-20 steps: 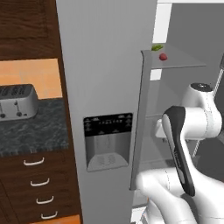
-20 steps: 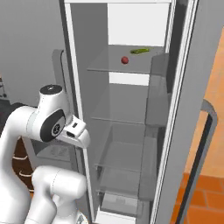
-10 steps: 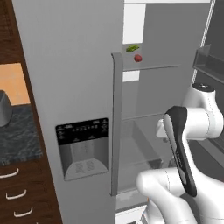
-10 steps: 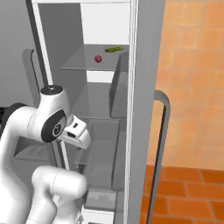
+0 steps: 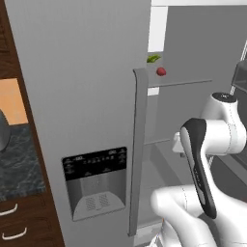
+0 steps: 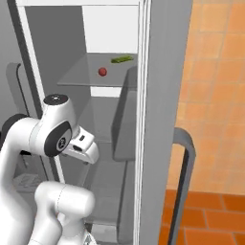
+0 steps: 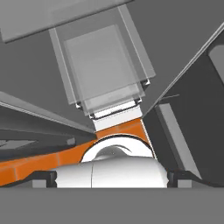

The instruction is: Take the strawberry from the fridge and place it on top of the pancake, located on the dining counter.

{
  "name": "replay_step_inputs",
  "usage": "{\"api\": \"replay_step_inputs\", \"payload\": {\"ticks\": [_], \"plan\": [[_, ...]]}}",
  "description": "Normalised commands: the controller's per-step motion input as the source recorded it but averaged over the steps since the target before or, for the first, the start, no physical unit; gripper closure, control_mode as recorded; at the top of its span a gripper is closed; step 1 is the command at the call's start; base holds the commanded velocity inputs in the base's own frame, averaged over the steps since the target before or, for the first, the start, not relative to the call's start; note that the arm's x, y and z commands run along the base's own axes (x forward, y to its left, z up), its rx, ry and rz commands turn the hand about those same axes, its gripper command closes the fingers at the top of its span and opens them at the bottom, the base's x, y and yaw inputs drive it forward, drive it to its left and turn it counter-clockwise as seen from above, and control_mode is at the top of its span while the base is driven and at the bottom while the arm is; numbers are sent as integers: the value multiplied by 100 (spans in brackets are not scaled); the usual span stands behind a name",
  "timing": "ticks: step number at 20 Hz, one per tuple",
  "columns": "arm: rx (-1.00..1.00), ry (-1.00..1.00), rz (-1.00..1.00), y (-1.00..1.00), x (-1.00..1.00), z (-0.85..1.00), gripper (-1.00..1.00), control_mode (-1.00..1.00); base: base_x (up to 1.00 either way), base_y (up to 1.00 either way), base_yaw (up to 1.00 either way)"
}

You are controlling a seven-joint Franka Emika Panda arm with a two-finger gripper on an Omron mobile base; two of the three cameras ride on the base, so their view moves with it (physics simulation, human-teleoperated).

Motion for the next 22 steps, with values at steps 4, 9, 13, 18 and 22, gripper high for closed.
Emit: {"api": "replay_step_inputs", "payload": {"ticks": [4,9,13,18,22], "plan": [[0,0,0,0,0,0,-100,100,26,0,0],[0,0,0,0,0,0,-100,100,25,-21,5],[0,0,0,0,0,0,-100,100,15,-6,2],[0,0,0,0,0,0,-100,100,10,0,0],[0,0,0,0,0,0,-100,100,12,0,0]]}}
